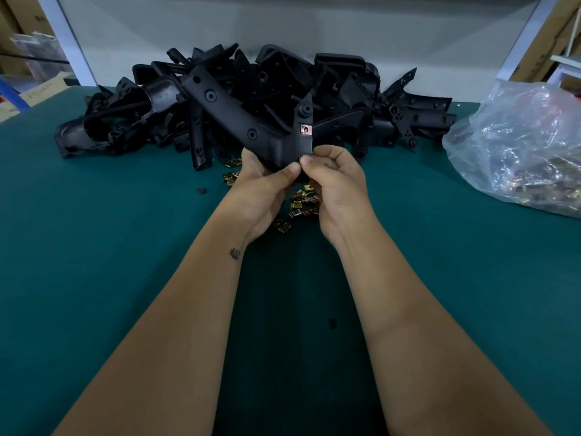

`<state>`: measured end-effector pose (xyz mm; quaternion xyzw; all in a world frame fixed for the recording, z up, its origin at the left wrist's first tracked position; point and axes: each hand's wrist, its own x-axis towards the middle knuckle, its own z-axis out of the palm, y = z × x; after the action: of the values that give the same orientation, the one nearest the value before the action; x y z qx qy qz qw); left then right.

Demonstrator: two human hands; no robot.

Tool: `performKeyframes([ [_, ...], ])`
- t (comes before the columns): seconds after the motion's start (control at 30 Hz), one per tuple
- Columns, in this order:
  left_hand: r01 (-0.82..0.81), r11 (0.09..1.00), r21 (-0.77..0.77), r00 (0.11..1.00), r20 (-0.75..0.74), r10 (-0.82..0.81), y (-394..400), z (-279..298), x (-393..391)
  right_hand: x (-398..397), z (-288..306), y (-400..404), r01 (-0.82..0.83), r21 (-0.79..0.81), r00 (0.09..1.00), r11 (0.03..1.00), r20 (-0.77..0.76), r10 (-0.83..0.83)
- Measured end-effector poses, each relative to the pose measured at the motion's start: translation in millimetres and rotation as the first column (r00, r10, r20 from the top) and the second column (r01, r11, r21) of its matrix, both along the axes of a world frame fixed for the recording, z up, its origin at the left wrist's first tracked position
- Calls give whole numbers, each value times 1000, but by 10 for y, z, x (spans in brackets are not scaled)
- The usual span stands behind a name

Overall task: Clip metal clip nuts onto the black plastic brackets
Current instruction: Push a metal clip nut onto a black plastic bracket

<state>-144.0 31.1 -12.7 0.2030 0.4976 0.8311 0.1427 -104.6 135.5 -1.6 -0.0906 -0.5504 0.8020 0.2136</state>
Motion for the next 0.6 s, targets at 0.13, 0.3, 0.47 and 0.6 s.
performKeyframes([
  [0.13, 7, 1000, 25, 1000, 20, -8, 8, 11, 3, 10, -4, 11, 29, 75, 999, 997, 24, -31],
  [0.3, 64, 960, 272, 974, 193, -120, -25, 62, 5, 23, 58, -1, -26, -56, 999, 998, -37, 24],
  [0.47, 131, 936, 328, 963, 182, -199, -85, 69, 44, 54, 63, -21, -198, -255, 980, 946, -76, 184],
  [0.6, 177, 932, 317, 961, 146, -233, -88, 79, 54, 59, 80, -12, -278, -343, 960, 897, -65, 272],
])
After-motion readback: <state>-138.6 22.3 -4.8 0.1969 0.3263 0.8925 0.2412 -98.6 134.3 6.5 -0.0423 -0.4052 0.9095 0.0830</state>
